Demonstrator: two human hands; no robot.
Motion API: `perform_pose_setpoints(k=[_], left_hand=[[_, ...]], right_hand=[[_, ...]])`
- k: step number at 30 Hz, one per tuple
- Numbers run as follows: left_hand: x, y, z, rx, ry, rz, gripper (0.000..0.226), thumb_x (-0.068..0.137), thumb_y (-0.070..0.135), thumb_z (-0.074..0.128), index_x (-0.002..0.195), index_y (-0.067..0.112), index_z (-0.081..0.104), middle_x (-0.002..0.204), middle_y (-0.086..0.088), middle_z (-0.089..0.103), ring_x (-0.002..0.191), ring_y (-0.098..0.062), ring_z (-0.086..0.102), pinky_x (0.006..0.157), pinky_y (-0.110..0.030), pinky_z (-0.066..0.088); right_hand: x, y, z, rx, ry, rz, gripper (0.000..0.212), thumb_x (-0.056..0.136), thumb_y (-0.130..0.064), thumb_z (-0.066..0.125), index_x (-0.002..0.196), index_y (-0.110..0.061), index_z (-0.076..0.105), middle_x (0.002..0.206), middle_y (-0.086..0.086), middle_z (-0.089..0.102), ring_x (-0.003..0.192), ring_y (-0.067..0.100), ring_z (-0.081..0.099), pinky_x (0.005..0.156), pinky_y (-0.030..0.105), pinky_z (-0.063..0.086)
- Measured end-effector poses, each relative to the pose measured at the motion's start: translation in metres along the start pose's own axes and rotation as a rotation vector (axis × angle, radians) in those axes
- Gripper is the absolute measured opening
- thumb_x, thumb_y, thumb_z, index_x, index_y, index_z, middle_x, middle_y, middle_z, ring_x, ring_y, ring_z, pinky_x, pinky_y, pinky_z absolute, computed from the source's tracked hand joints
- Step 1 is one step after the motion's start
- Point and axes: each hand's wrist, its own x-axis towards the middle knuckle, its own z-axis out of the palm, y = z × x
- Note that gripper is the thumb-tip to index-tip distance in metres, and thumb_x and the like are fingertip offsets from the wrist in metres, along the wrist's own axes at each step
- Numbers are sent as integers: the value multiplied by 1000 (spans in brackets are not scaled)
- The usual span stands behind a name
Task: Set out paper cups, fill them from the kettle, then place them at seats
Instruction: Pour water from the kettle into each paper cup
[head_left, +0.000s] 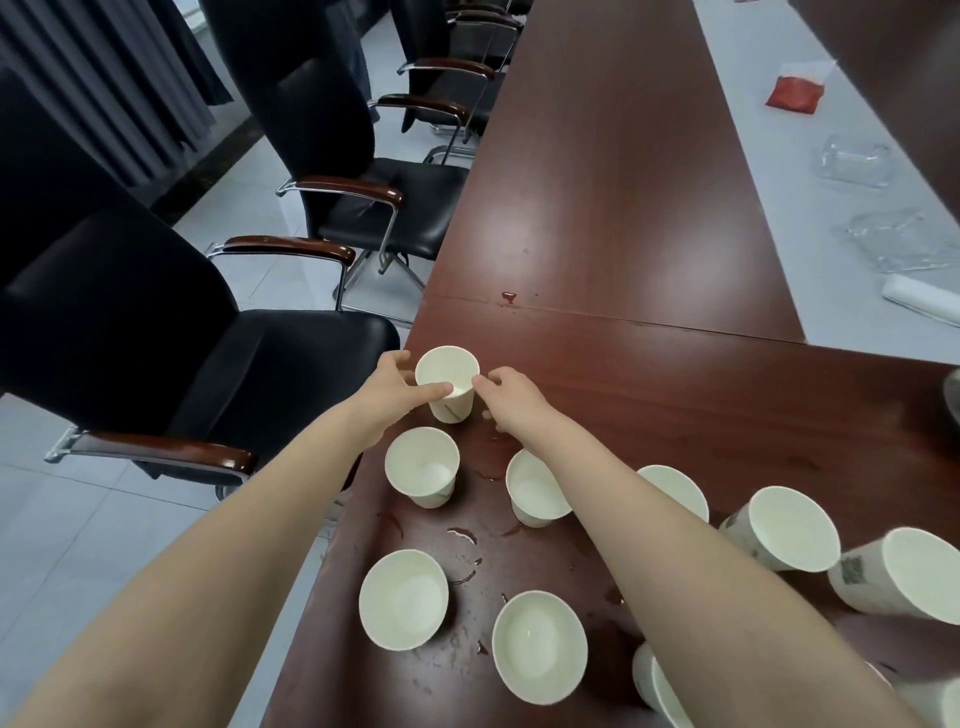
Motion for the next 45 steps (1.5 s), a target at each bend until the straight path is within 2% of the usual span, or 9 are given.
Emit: perform_pose_setpoints(k=[4, 8, 11, 14, 18, 24, 31, 35, 45], left_hand=[[-10, 12, -11, -117, 59, -5, 88, 79, 33, 75, 148, 17, 23, 147, -11, 38, 132, -25, 40, 106, -38, 32], [-32, 41, -15, -342, 217, 102, 71, 84, 30, 71, 144, 15, 35, 142, -3, 43, 126, -15, 41, 103, -29, 30], [-51, 68, -9, -433, 300, 183, 62, 86, 26, 68, 140, 13, 40, 141, -5, 45, 126, -14, 41, 101, -24, 31], [-70, 93, 5, -466, 263, 237, 53, 89, 23, 65, 137, 12, 45, 141, -8, 47, 129, -17, 43, 108, -30, 34], [-103, 123, 54, -495, 112, 290, 40, 92, 14, 59, 131, 8, 50, 136, -11, 52, 125, -18, 50, 109, -37, 37], [-155, 166, 165, -547, -111, 301, 12, 92, 7, 57, 97, 17, 57, 119, -11, 60, 116, -22, 57, 97, -37, 44], [-197, 218, 340, -560, -221, 285, 27, 91, 10, 59, 113, 14, 44, 120, -13, 58, 93, -16, 63, 72, -28, 47], [-217, 253, 460, -623, -276, 225, 11, 95, 23, 55, 101, 15, 51, 110, -7, 61, 92, -13, 61, 76, -27, 49], [-215, 298, 650, -736, -319, -26, 33, 99, 39, 43, 104, 10, 56, 105, -5, 64, 101, -17, 59, 84, -30, 44]], right_hand=[[-16, 0, -22, 6, 72, -16, 33, 100, -34, 39, 114, -9, 56, 105, 3, 52, 93, 18, 51, 84, 31, 45], [-54, -2, -60, 52, 177, -42, 44, 100, -31, 44, 136, -7, 47, 140, 8, 49, 129, 23, 44, 103, 32, 35], [-89, 0, -94, 85, 236, -87, 43, 97, -30, 50, 135, -9, 49, 139, 6, 51, 125, 21, 48, 106, 34, 37], [-123, 8, -126, 165, 220, -117, 36, 94, -27, 56, 127, -11, 57, 124, 4, 60, 105, 16, 57, 102, 34, 44], [-168, 31, -172, 255, 206, -135, 24, 91, -21, 62, 114, -15, 62, 109, 9, 68, 103, 23, 65, 93, 38, 51], [-221, 95, -253, 284, 315, -191, 18, 86, -21, 68, 104, -22, 64, 89, -11, 66, 83, 4, 62, 83, 25, 50], [-242, 193, -376, 300, 511, -200, 9, 85, -17, 70, 86, -25, 66, 84, -7, 66, 69, -3, 57, 65, 10, 44], [-240, 245, -464, 267, 578, -211, 8, 87, -14, 66, 83, -20, 65, 81, -1, 68, 76, 11, 63, 77, 25, 49], [-204, 320, -592, 204, 701, -209, 7, 89, -17, 62, 92, -13, 67, 91, 1, 66, 85, 11, 60, 73, 18, 42]])
